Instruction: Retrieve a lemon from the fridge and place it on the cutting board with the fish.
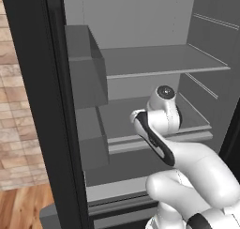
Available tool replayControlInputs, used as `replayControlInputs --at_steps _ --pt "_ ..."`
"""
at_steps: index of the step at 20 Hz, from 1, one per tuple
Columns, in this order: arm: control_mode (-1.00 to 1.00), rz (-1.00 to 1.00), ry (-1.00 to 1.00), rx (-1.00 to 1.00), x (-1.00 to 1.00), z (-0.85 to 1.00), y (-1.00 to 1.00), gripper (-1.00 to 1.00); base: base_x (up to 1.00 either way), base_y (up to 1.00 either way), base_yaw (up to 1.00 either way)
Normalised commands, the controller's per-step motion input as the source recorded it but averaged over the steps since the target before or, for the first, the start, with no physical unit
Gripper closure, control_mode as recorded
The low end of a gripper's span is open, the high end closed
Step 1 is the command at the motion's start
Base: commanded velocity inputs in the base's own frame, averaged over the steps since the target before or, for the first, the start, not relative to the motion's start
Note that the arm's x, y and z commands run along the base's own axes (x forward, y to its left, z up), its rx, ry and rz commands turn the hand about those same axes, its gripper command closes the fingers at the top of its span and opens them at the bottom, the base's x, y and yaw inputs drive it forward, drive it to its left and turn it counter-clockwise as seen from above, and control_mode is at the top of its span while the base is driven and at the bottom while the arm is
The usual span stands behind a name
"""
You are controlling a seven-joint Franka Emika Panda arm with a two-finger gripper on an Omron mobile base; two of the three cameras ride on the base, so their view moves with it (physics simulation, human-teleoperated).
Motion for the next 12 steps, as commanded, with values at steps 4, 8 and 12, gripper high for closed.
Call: replayControlInputs --at_steps 4,8,12 --pt "-1.0 0.0 0.0 0.0 0.38 -0.1 0.0 -1.0 0.0 0.0 0.0" --pt "-1.0 0.0 0.0 0.0 0.22 -0.18 0.0 -1.0 0.0 0.0 0.0" --pt "-1.0 0.0 0.0 0.0 0.03 -0.19 0.0 -1.0 0.0 0.0 0.0"
